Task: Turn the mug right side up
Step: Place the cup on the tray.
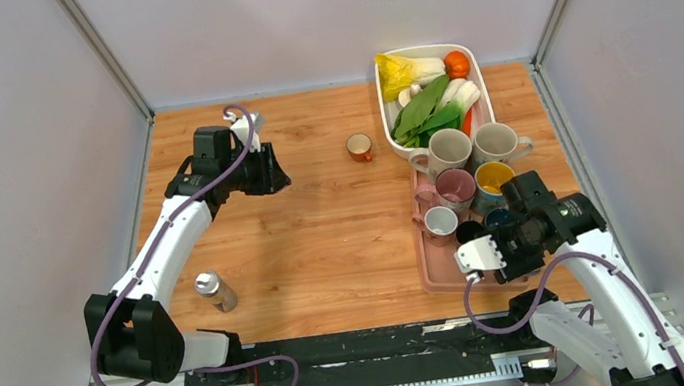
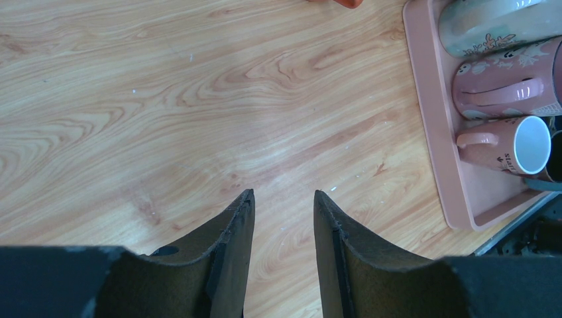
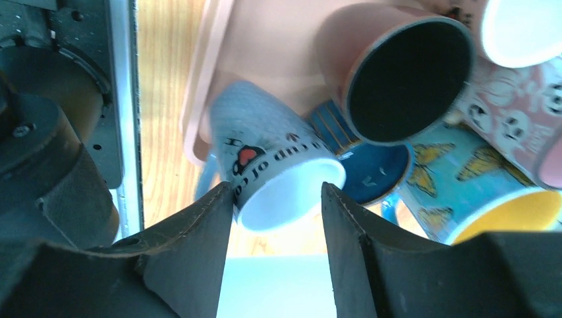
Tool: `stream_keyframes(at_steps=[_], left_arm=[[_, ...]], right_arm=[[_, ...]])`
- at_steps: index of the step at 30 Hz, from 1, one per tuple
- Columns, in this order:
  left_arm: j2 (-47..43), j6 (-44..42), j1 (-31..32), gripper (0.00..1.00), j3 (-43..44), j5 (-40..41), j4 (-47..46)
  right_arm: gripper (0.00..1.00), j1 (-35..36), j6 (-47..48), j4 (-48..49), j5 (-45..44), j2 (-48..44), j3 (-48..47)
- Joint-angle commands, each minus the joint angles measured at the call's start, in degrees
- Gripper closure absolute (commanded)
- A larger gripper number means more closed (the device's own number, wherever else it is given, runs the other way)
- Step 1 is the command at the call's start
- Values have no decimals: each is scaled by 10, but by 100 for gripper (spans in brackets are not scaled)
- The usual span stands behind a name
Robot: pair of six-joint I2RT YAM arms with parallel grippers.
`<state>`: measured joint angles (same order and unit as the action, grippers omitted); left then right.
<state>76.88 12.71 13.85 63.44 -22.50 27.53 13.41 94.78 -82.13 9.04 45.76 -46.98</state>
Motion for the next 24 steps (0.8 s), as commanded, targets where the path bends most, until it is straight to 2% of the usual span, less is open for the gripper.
stream_keyframes(at_steps=[1,5,14,19,24], left_arm=[[-8,2,-2,54,0,-12,-17],[0,5,-2,54,2,-16,-18],[24,2,-1,54,30,-24,-6],[40,-3,0,54,35,-41,-4],[96,-42,14,52,75,-54,15]], right_arm=[[43,-2,10,12,-4,8,-83],[41,-2,6,13,14,27,-139],[39,-1,-24,14,65,18,-127],[39,-1,-84,28,105,41,-142],[36,-1,-195,107,180,62,-158]])
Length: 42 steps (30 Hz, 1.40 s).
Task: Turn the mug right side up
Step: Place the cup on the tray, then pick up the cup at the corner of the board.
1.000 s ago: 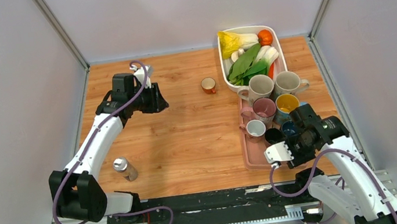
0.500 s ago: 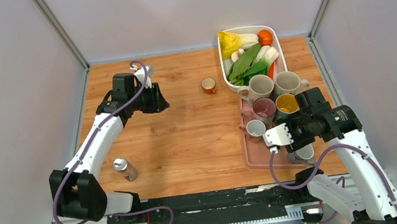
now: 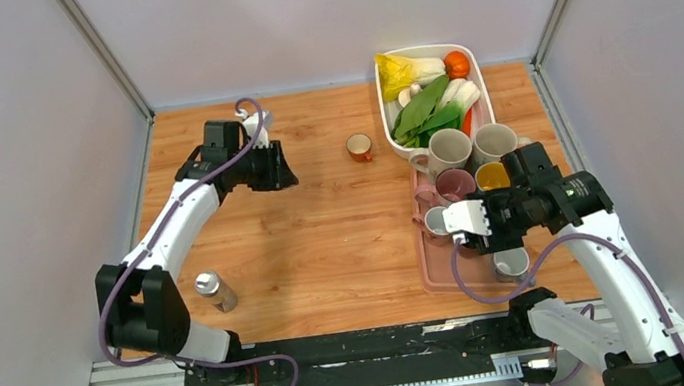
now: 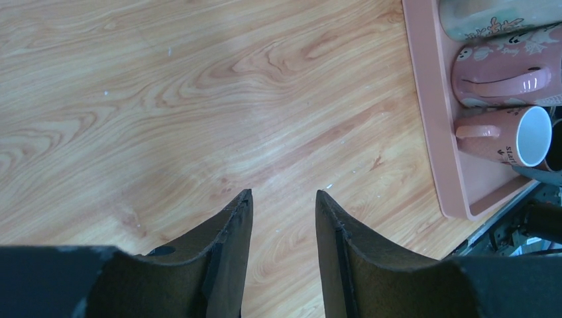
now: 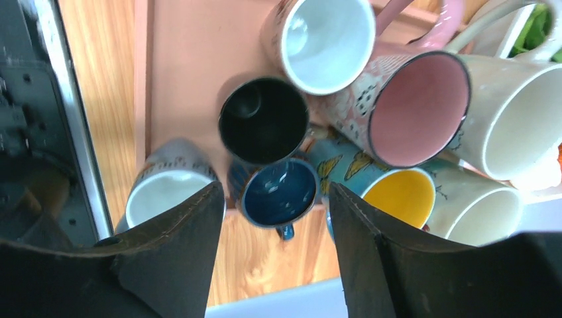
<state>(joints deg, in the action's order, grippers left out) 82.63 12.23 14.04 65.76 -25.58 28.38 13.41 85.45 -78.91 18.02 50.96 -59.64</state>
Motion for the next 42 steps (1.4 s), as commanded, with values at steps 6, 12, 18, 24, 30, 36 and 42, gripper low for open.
stream_keyframes(at_steps=[6,12,18,24,30,36,42], left_arm=[[144,-64,45,52,157,-36,44],[233,-51,65,51,235,-32,-1],[372,46,66,50,386,0,-4],[461,90,76,50,444,-5,-50],[505,105,87,50,445,-19,-65],[496,119,94,50,421,-5,-63],[446,141,89,51,381,30,-36]], right_arm=[[28,10,-418,294,147,50,-41],[27,24,-622,415,129,98,-39],[26,24,-679,467,118,97,-18],[25,23,-676,462,99,90,-7],[25,22,-672,459,94,87,12],[25,20,-670,461,95,86,29],[25,18,-663,466,94,83,35]])
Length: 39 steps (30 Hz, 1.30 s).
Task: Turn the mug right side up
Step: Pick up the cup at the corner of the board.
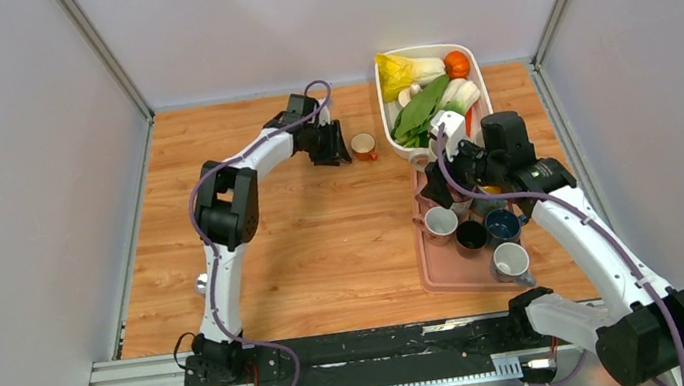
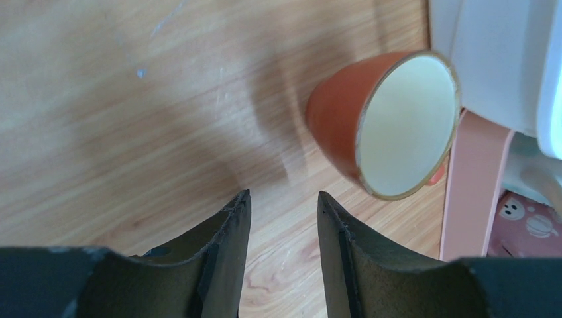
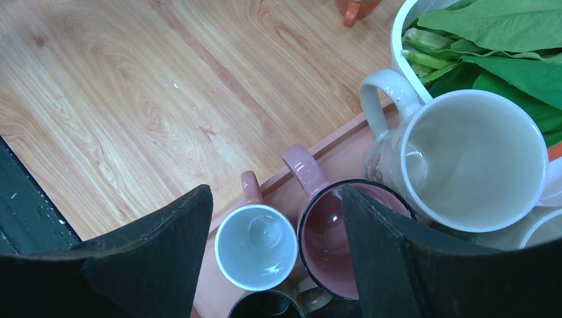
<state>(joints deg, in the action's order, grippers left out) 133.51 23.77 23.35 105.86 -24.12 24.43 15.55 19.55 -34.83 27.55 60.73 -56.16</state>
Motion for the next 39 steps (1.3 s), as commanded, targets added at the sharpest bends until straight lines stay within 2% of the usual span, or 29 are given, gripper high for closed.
stream_keyframes(at_steps=[1,6,16,39], left_arm=[[-66,39,-7,51,-22,4,0],[-58,74,-11,51,-4,-54,-35],[-18,87,1,51,24,-71,-78],[-4,61,20,52,31,5,-42]], right_arm=[[25,-5,-4,28,-2,-16,2],[25,-10,-11,42,-1,-18,14],[25,-22,-17,43,-2,-17,12],[25,-39,-21,39,6,-18,9]])
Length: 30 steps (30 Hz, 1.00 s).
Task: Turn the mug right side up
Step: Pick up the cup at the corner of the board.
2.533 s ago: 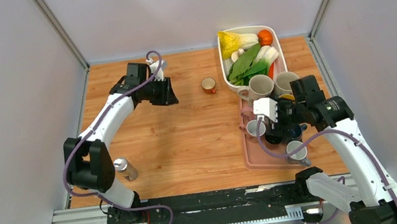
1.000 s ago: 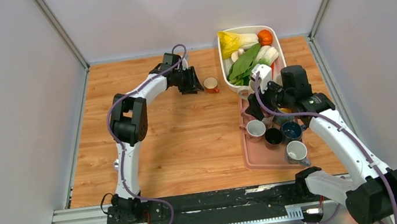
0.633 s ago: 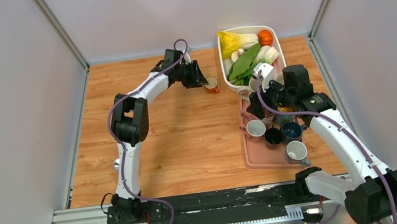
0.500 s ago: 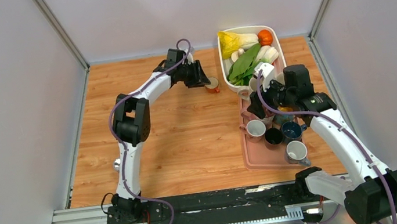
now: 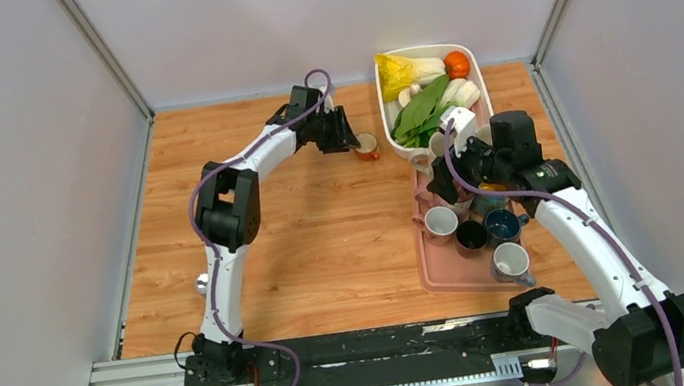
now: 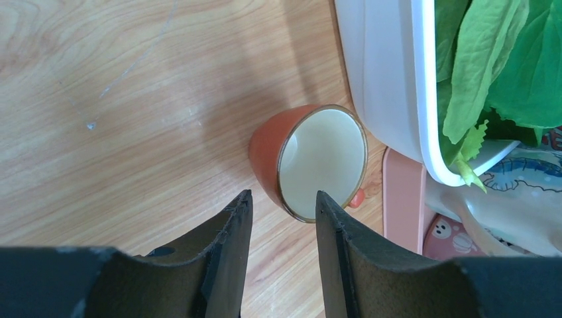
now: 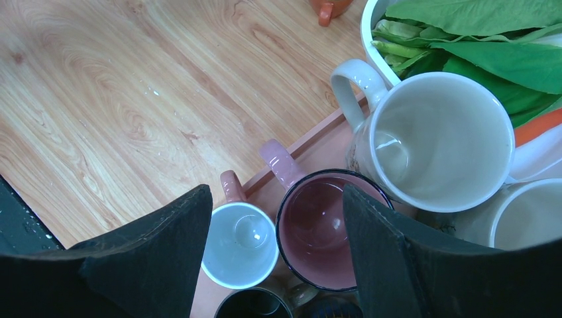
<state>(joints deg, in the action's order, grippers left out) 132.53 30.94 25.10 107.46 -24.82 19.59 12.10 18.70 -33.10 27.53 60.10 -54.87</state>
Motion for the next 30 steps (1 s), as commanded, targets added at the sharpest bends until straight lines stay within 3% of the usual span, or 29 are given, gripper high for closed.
stream_keyframes(at_steps=[1,7,12,17,21,25,30], left_arm=[[8,-11,2,53,15,14,6],[21,-20,4,54,25,13,6],[30,-39,5,62,36,8,7],[22,-70,4,86,36,-7,13],[-2,-83,1,99,24,-33,16],[-38,-117,-6,100,12,-63,44],[-97,-231,-9,100,-2,-70,150]], right_arm=[[25,-4,-13,21,5,-12,-4],[25,-7,-12,22,4,-10,-7],[25,-7,-12,25,5,-8,-8],[25,-7,-12,30,6,-8,-6],[25,-7,-10,32,4,-8,-8],[25,-7,-6,35,2,-12,-7],[25,-7,7,34,0,-22,-4]])
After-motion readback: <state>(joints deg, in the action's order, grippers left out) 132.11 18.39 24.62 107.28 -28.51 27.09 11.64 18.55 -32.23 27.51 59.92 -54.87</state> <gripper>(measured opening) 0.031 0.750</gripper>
